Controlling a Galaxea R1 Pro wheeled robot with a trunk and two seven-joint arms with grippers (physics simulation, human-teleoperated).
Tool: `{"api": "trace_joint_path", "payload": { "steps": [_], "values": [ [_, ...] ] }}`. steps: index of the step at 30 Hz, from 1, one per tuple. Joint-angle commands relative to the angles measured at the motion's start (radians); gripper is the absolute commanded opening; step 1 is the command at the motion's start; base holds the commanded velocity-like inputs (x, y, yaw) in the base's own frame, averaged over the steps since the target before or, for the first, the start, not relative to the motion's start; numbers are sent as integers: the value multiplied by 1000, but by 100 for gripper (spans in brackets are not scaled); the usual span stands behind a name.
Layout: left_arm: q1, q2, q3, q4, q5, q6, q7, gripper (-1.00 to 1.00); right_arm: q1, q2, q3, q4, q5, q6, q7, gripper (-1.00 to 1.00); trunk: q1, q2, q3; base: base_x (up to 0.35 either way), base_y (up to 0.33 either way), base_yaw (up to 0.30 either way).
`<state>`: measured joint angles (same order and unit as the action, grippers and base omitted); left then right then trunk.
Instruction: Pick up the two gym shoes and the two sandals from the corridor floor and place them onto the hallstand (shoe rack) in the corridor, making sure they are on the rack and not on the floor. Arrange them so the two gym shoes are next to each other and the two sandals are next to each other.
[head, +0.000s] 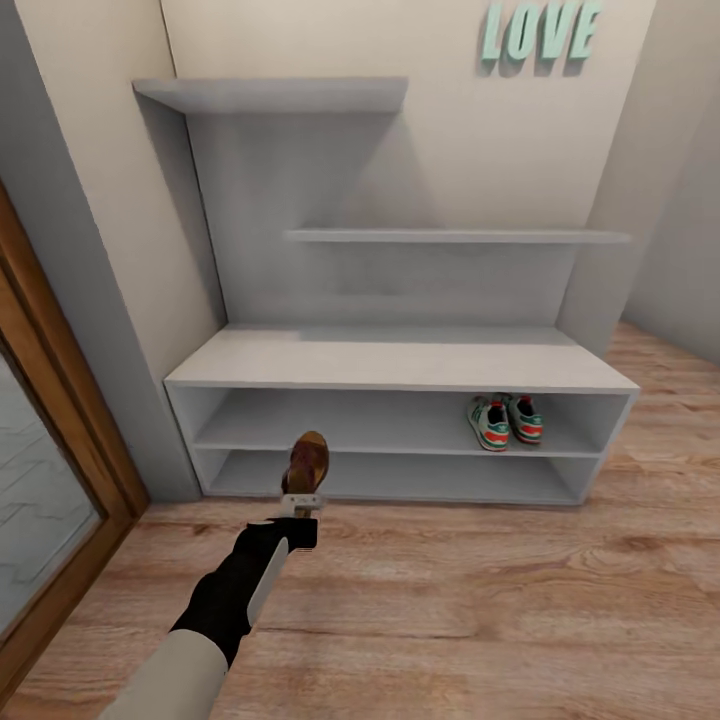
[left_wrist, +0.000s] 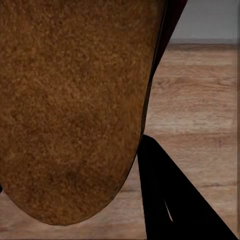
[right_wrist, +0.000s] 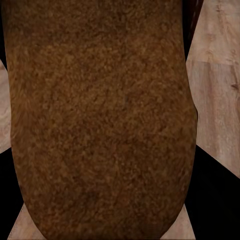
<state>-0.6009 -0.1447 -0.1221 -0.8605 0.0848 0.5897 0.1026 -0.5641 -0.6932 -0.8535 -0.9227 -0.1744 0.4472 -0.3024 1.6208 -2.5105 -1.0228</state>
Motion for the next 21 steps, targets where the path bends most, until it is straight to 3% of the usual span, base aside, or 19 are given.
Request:
{"api": "trace_joint_path", "payload": {
  "steps": [1,21],
  "values": [
    [0,0,-2,-2,6,6,6,-100,0,0,1,-1,-10,2,-7,-100,0,0,-1,237,-196,0],
    [0,1,-4,-1,7,7,6,-100,0,1,1,-1,-10,2,-9,-100,0,0,-1,250,-217,0]
  ]
}}
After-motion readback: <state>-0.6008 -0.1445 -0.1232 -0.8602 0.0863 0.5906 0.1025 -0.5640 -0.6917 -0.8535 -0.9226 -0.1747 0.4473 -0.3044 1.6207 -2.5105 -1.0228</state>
